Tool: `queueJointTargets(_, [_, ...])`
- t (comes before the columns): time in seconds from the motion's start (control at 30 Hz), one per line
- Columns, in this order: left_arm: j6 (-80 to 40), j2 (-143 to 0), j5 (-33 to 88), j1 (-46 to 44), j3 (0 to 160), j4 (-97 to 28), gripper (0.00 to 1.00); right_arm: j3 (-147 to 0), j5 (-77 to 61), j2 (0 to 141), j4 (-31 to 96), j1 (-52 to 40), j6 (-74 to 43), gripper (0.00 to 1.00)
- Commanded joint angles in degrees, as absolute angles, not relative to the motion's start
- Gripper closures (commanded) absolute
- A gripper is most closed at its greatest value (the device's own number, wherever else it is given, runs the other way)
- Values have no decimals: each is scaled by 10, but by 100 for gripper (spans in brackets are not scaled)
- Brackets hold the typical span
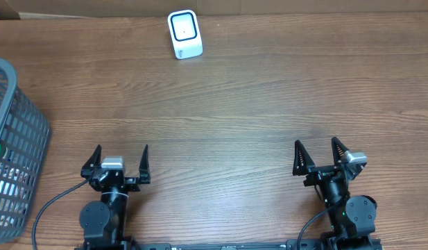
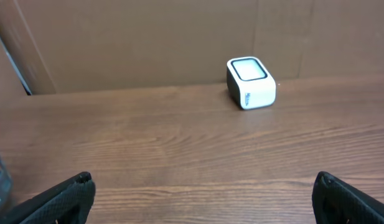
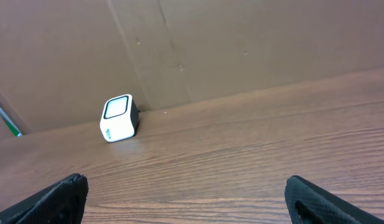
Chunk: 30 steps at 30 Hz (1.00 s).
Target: Scan the item barcode
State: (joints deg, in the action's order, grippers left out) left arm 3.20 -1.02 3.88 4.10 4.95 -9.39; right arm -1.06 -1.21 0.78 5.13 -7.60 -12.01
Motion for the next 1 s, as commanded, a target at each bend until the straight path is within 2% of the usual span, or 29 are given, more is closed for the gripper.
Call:
queueJointTargets(0.0, [43, -20, 46, 37, 117, -113, 0, -4, -12, 2, 48, -74, -121, 0])
queueJointTargets(0.37, [52, -229, 102, 37, 359, -253, 0, -5, -12, 2, 48, -74, -121, 0])
queueJointTargets(0.73, [51, -529, 179, 37, 730, -545, 1, -5, -12, 2, 48, -74, -121, 0])
queueJointTargets(0.97, [31, -623, 261, 37, 832, -589, 0, -5, -12, 2, 48, -74, -121, 0])
